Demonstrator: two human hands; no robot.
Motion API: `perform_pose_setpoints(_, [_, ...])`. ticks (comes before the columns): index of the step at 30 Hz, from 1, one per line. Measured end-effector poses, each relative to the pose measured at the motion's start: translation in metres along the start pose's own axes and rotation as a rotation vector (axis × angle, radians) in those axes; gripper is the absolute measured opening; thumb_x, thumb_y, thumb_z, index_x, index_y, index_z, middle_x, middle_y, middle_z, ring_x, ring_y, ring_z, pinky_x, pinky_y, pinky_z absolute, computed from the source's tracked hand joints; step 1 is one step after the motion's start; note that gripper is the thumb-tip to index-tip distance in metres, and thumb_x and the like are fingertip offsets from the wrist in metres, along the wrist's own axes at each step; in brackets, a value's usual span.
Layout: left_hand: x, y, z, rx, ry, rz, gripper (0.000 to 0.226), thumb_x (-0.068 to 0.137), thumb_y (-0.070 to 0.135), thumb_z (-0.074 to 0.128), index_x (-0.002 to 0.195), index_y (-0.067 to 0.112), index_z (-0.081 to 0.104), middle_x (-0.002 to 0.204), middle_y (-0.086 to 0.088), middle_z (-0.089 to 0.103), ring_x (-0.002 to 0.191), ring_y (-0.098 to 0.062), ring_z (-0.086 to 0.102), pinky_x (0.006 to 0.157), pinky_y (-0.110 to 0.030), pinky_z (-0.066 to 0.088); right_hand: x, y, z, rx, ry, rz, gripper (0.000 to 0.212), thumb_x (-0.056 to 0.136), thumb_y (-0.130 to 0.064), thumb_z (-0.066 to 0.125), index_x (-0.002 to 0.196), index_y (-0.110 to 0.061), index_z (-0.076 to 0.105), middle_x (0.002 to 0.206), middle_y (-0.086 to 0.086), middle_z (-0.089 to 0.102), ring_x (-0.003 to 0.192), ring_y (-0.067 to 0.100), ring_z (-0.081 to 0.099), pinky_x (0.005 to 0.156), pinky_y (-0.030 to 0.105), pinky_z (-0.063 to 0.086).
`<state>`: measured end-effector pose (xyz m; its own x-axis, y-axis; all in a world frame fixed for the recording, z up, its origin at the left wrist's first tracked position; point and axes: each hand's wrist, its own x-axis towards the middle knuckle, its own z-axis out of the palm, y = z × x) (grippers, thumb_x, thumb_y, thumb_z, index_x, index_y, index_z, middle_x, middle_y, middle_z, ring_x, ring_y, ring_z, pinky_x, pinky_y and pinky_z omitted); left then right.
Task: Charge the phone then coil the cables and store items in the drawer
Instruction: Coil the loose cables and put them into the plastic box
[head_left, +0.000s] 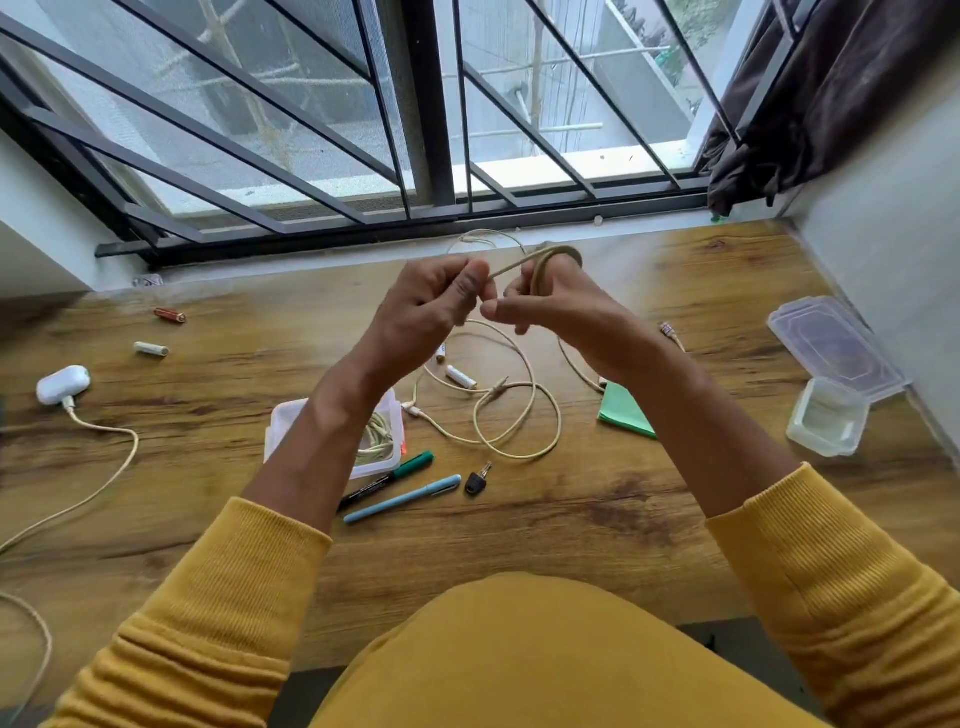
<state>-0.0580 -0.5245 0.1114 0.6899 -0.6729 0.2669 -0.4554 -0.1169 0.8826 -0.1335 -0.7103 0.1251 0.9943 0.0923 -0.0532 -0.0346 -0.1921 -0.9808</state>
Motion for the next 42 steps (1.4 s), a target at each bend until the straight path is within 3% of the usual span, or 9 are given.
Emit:
perform_pose_setpoints(5, [-0.017, -0.003, 0.018, -0.087, 0.024, -0.030, 0.035, 0.107, 0.036, 0.048, 0.083, 0.019, 0.067, 0.069, -0.022, 0.050, 0.063, -0.025, 0.046, 0.060, -0.040, 0.038, -0.006, -0.013, 0.005, 0.375, 0.036, -0.033, 0.011, 0.086, -0.024, 0.060, 0.081, -0.023, 0.050, 0.093, 0.005, 0.056, 0.099, 0.017, 0.058, 0.101, 0.046, 0.036])
perform_pose_setpoints(9, [-0.021, -0.006, 0.022, -0.056, 0.017, -0.077, 0.037, 0.106, 0.043, 0.047, 0.081, 0.024, 0.067, 0.066, 0.000, 0.050, 0.062, -0.018, 0.046, 0.061, -0.036, 0.038, -0.008, -0.021, -0.001, 0.740, 0.022, -0.034, 0.034, 0.105, -0.038, 0.037, 0.081, -0.024, 0.058, 0.098, 0.001, 0.062, 0.116, 0.028, 0.063, 0.110, 0.052, 0.027])
perform_pose_setpoints(15, [-0.027, -0.008, 0.025, -0.194, -0.023, -0.171, 0.036, 0.106, 0.023, 0.043, 0.074, 0.009, 0.054, 0.069, 0.002, 0.049, 0.065, -0.010, 0.042, 0.064, -0.023, 0.038, -0.015, -0.034, -0.011, 0.865, -0.121, -0.064, 0.044, 0.112, -0.045, 0.023, 0.087, -0.018, 0.048, 0.075, 0.001, 0.056, 0.095, 0.030, 0.068, 0.109, 0.051, 0.035])
perform_pose_setpoints(20, [-0.016, -0.001, 0.005, -0.129, 0.020, -0.173, 0.035, 0.102, 0.022, 0.046, 0.073, 0.004, 0.055, 0.066, 0.001, 0.047, 0.066, -0.012, 0.041, 0.065, -0.027, 0.035, -0.025, -0.041, -0.002, 0.461, -0.392, -0.026, 0.042, 0.115, -0.033, 0.022, 0.090, -0.011, 0.048, 0.064, 0.002, 0.039, 0.061, 0.025, 0.047, 0.079, 0.045, 0.057])
perform_pose_setpoints(23, [-0.008, 0.003, -0.003, -0.079, -0.026, -0.141, 0.045, 0.100, 0.024, 0.049, 0.077, -0.014, 0.054, 0.069, -0.018, 0.046, 0.068, -0.020, 0.042, 0.068, -0.034, 0.036, -0.031, -0.043, 0.010, 0.375, -0.499, -0.020, 0.040, 0.115, -0.026, 0.023, 0.092, -0.010, 0.051, 0.069, -0.001, 0.038, 0.055, 0.013, 0.037, 0.069, 0.043, 0.058])
perform_pose_setpoints(27, [-0.004, 0.013, -0.010, 0.063, -0.103, -0.107, 0.027, 0.087, 0.030, 0.056, 0.065, 0.016, 0.056, 0.066, -0.011, 0.047, 0.065, -0.024, 0.040, 0.062, -0.046, 0.034, -0.037, -0.054, 0.021, 0.237, -0.601, -0.015, 0.033, 0.112, -0.024, 0.031, 0.090, -0.005, 0.047, 0.065, -0.001, 0.040, 0.051, 0.013, 0.036, 0.059, 0.037, 0.056])
perform_pose_setpoints(32, [-0.005, 0.030, -0.017, 0.523, -0.142, -0.012, 0.039, 0.099, 0.034, 0.048, 0.070, 0.012, 0.063, 0.064, 0.003, 0.060, 0.059, -0.011, 0.048, 0.061, -0.037, 0.037, -0.039, -0.054, 0.039, -0.338, -0.554, 0.171, 0.051, 0.114, -0.033, 0.042, 0.071, -0.006, 0.047, 0.052, 0.003, 0.048, 0.047, 0.016, 0.043, 0.088, 0.053, 0.049])
perform_pose_setpoints(38, [-0.011, 0.039, -0.025, 0.539, -0.085, -0.018, 0.036, 0.099, 0.035, 0.049, 0.077, 0.025, 0.075, 0.068, 0.017, 0.063, 0.069, 0.003, 0.058, 0.064, -0.028, 0.036, -0.032, -0.047, 0.052, -0.883, -0.331, 0.244, 0.046, 0.109, -0.054, 0.047, 0.077, -0.020, 0.048, 0.076, 0.000, 0.056, 0.060, 0.016, 0.058, 0.058, 0.031, 0.042])
perform_pose_setpoints(42, [-0.019, 0.031, -0.025, 0.426, -0.039, -0.015, 0.031, 0.102, 0.035, 0.051, 0.092, 0.029, 0.080, 0.074, -0.006, 0.067, 0.071, -0.016, 0.057, 0.067, -0.036, 0.041, -0.027, -0.042, 0.055, -1.111, -0.195, 0.211, 0.052, 0.102, -0.067, 0.050, 0.075, -0.023, 0.045, 0.078, -0.004, 0.050, 0.068, 0.013, 0.046, 0.062, 0.035, 0.033])
